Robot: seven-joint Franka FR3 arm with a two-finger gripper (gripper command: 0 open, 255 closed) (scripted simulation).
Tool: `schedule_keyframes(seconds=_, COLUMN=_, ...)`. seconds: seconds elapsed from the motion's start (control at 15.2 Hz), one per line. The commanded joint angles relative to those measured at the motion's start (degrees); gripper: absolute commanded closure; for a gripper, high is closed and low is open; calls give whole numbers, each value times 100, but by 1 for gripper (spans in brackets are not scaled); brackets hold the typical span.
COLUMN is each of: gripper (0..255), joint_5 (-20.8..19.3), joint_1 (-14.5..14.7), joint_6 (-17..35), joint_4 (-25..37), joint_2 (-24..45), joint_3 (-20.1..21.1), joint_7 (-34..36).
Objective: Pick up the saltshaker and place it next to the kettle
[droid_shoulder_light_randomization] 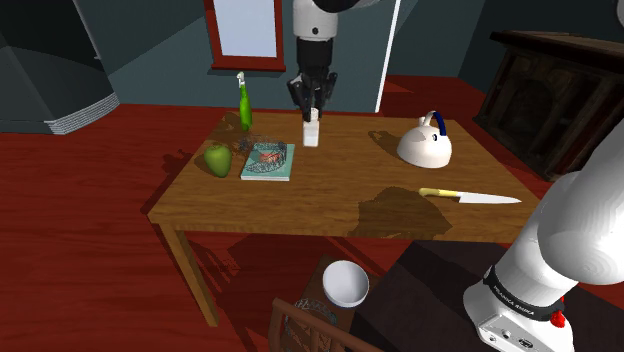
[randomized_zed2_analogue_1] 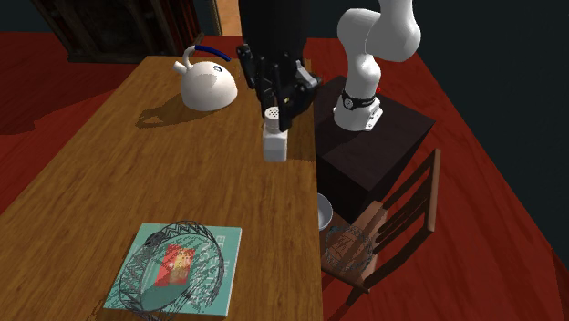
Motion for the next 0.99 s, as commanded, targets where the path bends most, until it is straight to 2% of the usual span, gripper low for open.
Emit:
schedule_keyframes(seconds=0.0, gripper=255, joint_5=-8, joint_1=-4, joint_6=-181, joint_4=215, joint_2=37, joint_3=-3, joint_7=-7)
schedule_keyframes(seconds=0.66, gripper=255, joint_5=-34, joint_1=2, joint_6=-950, joint_4=1106, joint_2=161, joint_3=5, joint_7=4)
schedule_keyframes(seconds=0.92, gripper=255, joint_5=78, joint_1=-216, joint_6=-845, joint_4=331, joint_2=-524, joint_3=-264, joint_7=-494)
